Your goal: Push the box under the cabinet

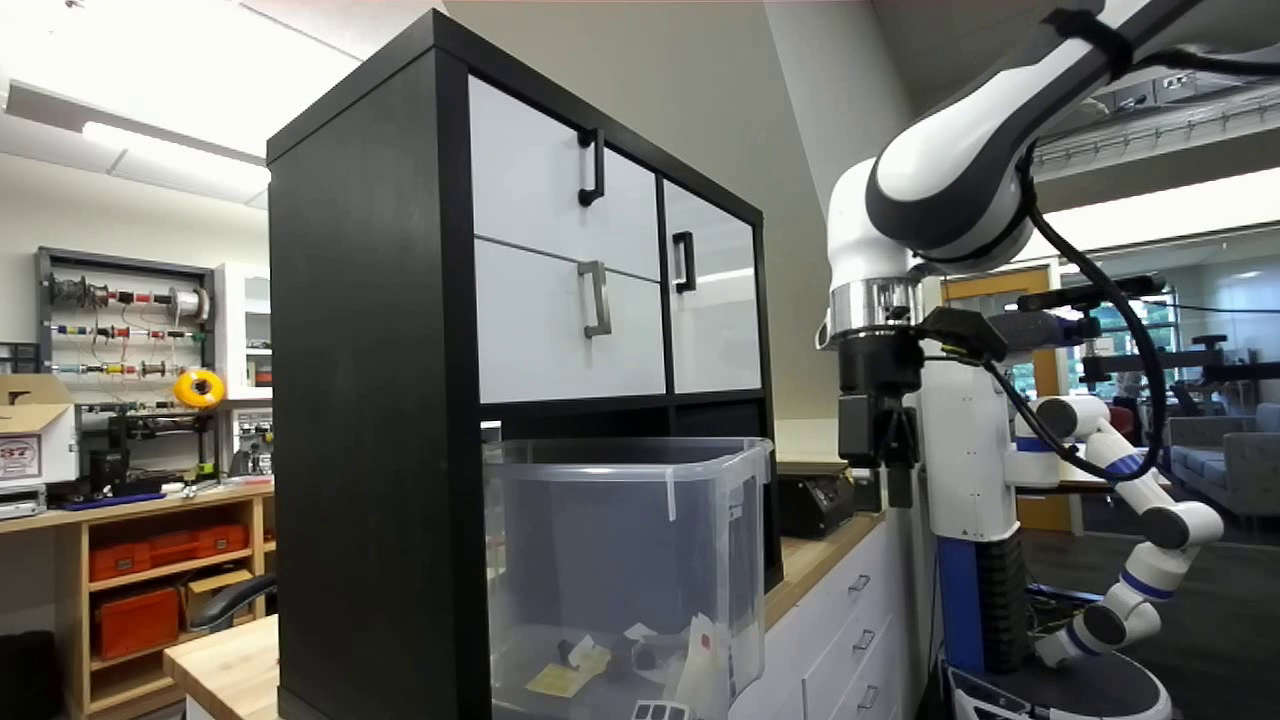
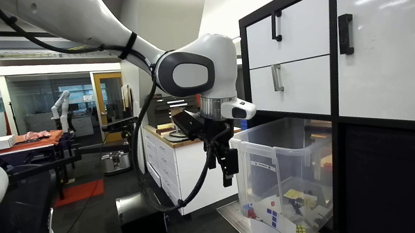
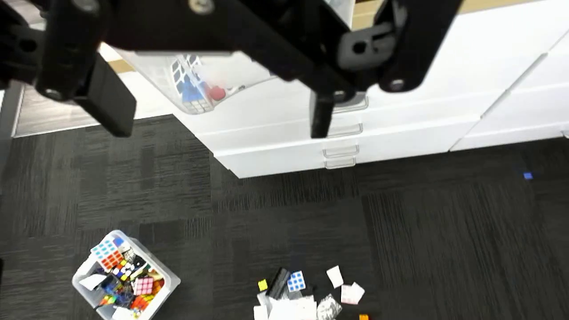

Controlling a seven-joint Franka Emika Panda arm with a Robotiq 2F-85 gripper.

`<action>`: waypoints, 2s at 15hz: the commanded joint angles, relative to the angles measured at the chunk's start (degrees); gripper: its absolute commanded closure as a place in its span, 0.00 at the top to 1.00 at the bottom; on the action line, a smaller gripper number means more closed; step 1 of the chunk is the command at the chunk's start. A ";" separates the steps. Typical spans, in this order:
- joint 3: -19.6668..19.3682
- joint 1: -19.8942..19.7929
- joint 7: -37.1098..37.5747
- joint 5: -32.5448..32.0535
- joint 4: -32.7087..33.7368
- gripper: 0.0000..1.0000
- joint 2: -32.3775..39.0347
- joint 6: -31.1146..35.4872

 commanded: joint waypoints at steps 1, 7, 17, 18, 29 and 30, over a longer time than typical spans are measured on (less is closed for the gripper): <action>-0.13 0.11 -5.55 0.87 -3.15 1.00 -0.16 9.46; 0.21 1.38 -11.01 2.39 -6.47 1.00 3.33 28.25; 3.23 2.41 -15.79 5.76 -4.26 1.00 12.20 47.06; 3.66 2.32 -16.26 6.09 -3.76 1.00 12.89 47.76; 5.10 2.17 -15.04 4.78 5.96 1.00 21.19 49.35; 5.03 2.28 -14.77 4.62 6.98 1.00 22.01 49.21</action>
